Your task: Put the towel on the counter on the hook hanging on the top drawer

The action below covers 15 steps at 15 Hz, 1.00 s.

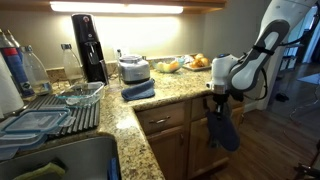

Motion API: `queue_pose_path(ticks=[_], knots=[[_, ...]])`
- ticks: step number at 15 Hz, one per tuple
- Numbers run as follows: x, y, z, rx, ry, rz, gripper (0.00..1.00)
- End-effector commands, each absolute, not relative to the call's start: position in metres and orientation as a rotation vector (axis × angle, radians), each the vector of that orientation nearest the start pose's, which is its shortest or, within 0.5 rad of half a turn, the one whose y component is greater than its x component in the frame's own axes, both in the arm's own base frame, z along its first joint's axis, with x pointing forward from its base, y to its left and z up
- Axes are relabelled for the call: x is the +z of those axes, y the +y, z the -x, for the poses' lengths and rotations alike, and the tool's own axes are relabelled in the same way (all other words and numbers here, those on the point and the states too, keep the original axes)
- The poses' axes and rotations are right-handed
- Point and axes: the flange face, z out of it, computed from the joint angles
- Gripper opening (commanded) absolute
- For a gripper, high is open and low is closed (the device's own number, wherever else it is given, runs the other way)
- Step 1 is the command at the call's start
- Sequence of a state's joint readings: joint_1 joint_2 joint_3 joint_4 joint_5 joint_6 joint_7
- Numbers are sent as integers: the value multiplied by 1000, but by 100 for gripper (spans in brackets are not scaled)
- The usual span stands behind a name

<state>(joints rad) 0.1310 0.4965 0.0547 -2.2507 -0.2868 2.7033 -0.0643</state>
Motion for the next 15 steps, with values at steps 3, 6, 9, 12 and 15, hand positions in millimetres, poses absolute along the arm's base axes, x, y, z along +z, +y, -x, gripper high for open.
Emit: queue_pose_path(ticks=[3, 6, 9, 12, 15], knots=[[136, 106, -517, 38, -805, 3118, 35], [138, 105, -518, 28, -809, 3112, 47], [142, 104, -520, 8, -817, 3116, 68], [145, 105, -521, -19, -816, 3115, 86], [147, 105, -521, -45, -811, 3107, 100]])
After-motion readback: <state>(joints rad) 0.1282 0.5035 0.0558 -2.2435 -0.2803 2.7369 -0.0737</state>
